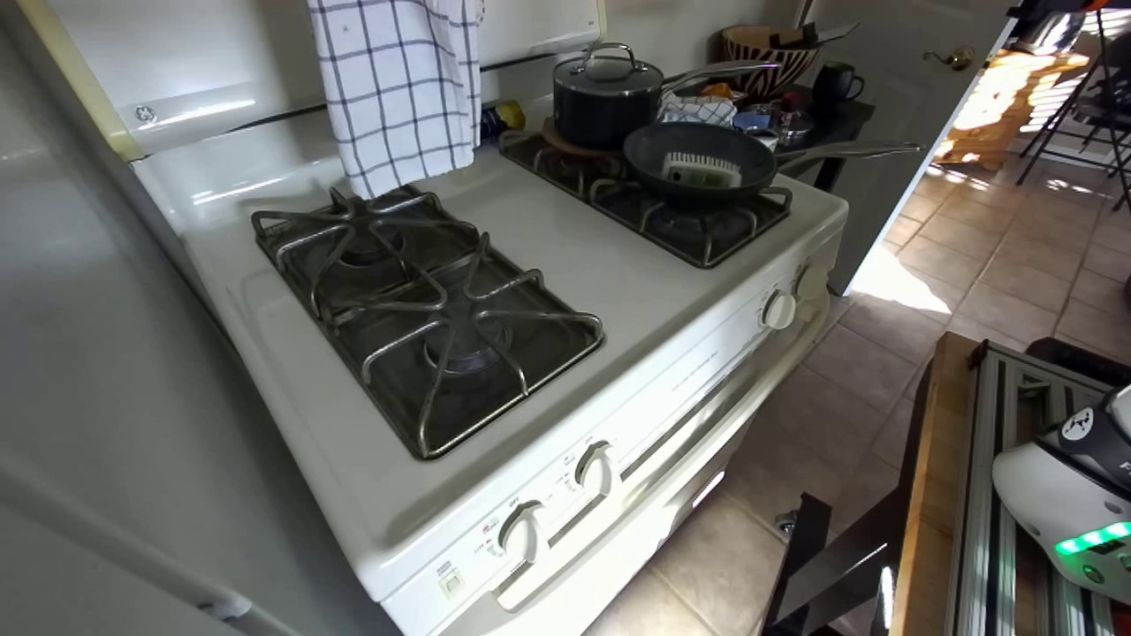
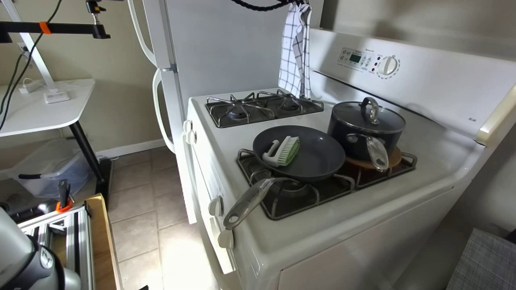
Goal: Put the towel on the left side of the stove.
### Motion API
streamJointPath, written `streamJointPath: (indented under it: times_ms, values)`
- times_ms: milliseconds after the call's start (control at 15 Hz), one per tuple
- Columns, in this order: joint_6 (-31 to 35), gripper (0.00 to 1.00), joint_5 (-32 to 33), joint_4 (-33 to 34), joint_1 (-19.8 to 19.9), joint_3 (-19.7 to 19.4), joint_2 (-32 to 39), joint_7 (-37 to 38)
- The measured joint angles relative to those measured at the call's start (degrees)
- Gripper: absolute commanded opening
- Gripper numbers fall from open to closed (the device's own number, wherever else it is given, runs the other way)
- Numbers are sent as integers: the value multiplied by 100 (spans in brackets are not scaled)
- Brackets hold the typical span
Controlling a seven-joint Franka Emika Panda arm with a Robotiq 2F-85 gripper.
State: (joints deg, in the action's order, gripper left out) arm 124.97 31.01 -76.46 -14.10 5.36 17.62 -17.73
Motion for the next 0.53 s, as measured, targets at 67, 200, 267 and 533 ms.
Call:
streamJointPath:
  times_ms: [67, 200, 267, 533]
  values:
    - [-88, 0, 106, 126, -43, -5, 93, 124]
    - [-162, 0, 226, 417, -108, -17, 319, 246]
    - [-163, 0, 230, 575, -124, -21, 453, 248]
    - [-174, 0, 231, 1230, -211, -60, 1028, 247]
